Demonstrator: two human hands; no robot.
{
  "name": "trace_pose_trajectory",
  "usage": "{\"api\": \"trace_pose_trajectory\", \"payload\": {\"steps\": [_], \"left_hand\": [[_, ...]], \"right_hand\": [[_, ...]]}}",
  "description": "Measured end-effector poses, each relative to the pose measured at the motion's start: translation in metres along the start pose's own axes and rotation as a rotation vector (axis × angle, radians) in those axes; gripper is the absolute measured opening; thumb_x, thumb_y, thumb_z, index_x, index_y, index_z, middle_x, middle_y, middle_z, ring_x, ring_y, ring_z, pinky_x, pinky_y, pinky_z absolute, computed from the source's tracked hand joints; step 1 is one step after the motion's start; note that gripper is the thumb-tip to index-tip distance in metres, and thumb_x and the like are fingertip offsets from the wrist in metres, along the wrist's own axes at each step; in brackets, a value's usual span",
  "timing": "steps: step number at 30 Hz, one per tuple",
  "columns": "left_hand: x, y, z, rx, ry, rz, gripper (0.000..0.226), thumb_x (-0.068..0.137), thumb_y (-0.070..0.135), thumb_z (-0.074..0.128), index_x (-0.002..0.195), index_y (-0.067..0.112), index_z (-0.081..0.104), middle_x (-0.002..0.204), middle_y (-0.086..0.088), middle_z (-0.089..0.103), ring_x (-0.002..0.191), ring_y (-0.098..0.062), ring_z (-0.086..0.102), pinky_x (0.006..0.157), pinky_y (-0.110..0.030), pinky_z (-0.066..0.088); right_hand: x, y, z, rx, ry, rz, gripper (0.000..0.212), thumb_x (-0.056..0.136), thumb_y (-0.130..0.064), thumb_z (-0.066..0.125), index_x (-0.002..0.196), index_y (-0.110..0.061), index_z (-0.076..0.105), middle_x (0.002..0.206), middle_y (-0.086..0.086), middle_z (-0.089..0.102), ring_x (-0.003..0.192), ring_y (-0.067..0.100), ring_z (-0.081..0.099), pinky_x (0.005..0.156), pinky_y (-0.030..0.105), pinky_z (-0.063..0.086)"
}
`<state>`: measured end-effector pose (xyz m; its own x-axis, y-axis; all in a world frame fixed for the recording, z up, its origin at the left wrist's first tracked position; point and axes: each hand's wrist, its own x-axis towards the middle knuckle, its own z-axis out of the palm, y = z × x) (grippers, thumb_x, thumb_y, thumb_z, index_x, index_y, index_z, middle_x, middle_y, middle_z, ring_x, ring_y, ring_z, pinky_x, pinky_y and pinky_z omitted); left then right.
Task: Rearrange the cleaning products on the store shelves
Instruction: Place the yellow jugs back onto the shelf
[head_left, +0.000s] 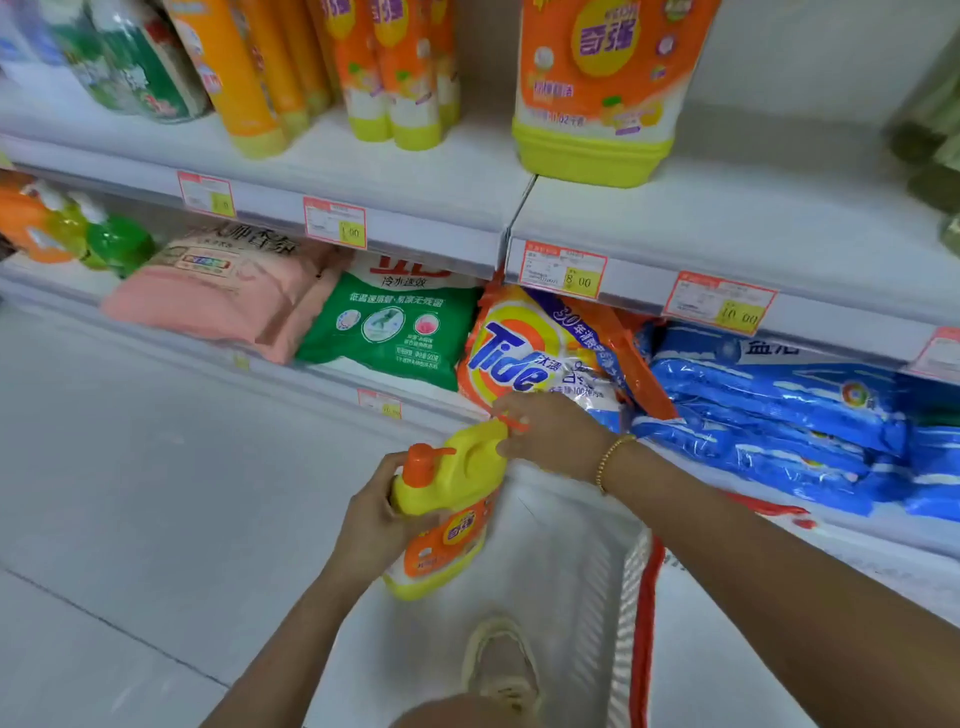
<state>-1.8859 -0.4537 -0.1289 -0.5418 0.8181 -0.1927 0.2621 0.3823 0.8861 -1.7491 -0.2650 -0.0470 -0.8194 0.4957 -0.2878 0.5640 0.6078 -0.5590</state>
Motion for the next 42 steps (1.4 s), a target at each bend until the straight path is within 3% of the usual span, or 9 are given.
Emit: {"api": "trace_pose_trajectory", "payload": {"steps": [9,14,17,21,25,30,34,38,42], "left_hand": [[0.005,-0.035,-0.01,0.07,-0.082,0.04,0.06,0.059,0.024,0.082,0.111,0.036,0.055,0.101,0.015,0.066,0.093,-0.007,0.063,0.078,-0.019,0.049],[-0.01,-0.053,-0.028,0.177,0.018,0.038,0.066,0.059,0.004,0.084,0.113,0.032,0.058,0.108,0.015,0.067,0.101,-0.01,0.063,0.09,-0.028,0.052],[-0.017,-0.054,-0.032,0.247,0.09,0.023,0.069,0.062,-0.006,0.082,0.105,0.04,0.054,0.103,0.024,0.064,0.095,-0.006,0.063,0.085,-0.019,0.051],[-0.02,-0.049,-0.039,0.277,0.139,-0.083,0.056,0.065,-0.005,0.082,0.111,0.02,0.062,0.098,0.003,0.068,0.094,-0.022,0.065,0.079,-0.021,0.047],[-0.012,-0.007,-0.063,0.4,0.127,-0.064,0.037,0.074,0.005,0.079,0.109,0.006,0.07,0.104,-0.007,0.072,0.088,-0.02,0.067,0.074,-0.019,0.044],[0.008,0.13,-0.079,0.226,0.249,0.205,0.006,0.083,0.011,0.072,0.082,0.016,0.07,0.077,0.013,0.072,0.073,0.004,0.064,0.068,0.0,0.042],[0.05,0.233,-0.07,0.016,0.216,0.381,0.006,0.082,0.012,0.072,0.084,0.016,0.069,0.082,0.014,0.071,0.078,0.003,0.065,0.069,-0.007,0.047],[0.116,0.298,-0.057,-0.158,0.163,0.422,0.042,0.079,0.011,0.076,0.117,0.011,0.058,0.113,-0.001,0.061,0.1,-0.014,0.061,0.073,-0.014,0.047],[0.177,0.333,-0.052,-0.235,0.097,0.387,0.096,0.059,0.023,0.09,0.139,0.007,0.041,0.136,-0.008,0.053,0.124,-0.022,0.052,0.1,-0.034,0.045]], "right_hand": [[0.009,0.001,0.062,-0.066,-0.113,-0.072,0.057,0.089,-0.016,0.06,0.143,-0.019,0.041,0.146,0.007,0.042,0.132,0.022,0.041,0.108,0.029,0.032],[-0.001,-0.018,0.076,-0.037,-0.161,-0.114,0.054,0.092,-0.008,0.05,0.143,-0.018,0.04,0.147,0.008,0.041,0.133,0.024,0.039,0.11,0.031,0.031],[-0.006,-0.027,0.081,-0.056,-0.185,-0.116,0.054,0.091,-0.001,0.045,0.142,-0.016,0.041,0.145,0.011,0.043,0.132,0.027,0.04,0.108,0.035,0.033],[-0.012,-0.036,0.071,-0.005,-0.151,-0.07,0.055,0.09,0.002,0.044,0.143,-0.013,0.041,0.147,0.01,0.039,0.134,0.024,0.037,0.111,0.03,0.03],[-0.028,-0.044,0.016,0.011,0.111,-0.154,0.044,0.093,-0.004,0.049,0.136,-0.011,0.049,0.137,0.012,0.05,0.125,0.025,0.047,0.105,0.028,0.033],[-0.055,-0.053,-0.091,0.241,0.671,-0.282,0.012,0.087,-0.012,0.063,0.097,-0.009,0.07,0.095,0.005,0.067,0.09,0.015,0.062,0.086,0.029,0.049],[-0.051,-0.033,-0.168,0.311,1.016,-0.13,0.025,0.085,-0.01,0.065,0.11,-0.011,0.063,0.109,0.007,0.062,0.092,0.017,0.059,0.08,0.019,0.043],[-0.019,-0.018,-0.235,0.468,1.034,0.024,0.055,0.081,-0.02,0.072,0.13,-0.009,0.048,0.128,0.01,0.052,0.114,0.025,0.053,0.09,0.026,0.042],[0.001,-0.028,-0.28,0.508,0.933,-0.057,0.07,0.077,-0.02,0.078,0.137,-0.016,0.042,0.132,0.003,0.052,0.118,0.021,0.051,0.097,0.034,0.045]]}}
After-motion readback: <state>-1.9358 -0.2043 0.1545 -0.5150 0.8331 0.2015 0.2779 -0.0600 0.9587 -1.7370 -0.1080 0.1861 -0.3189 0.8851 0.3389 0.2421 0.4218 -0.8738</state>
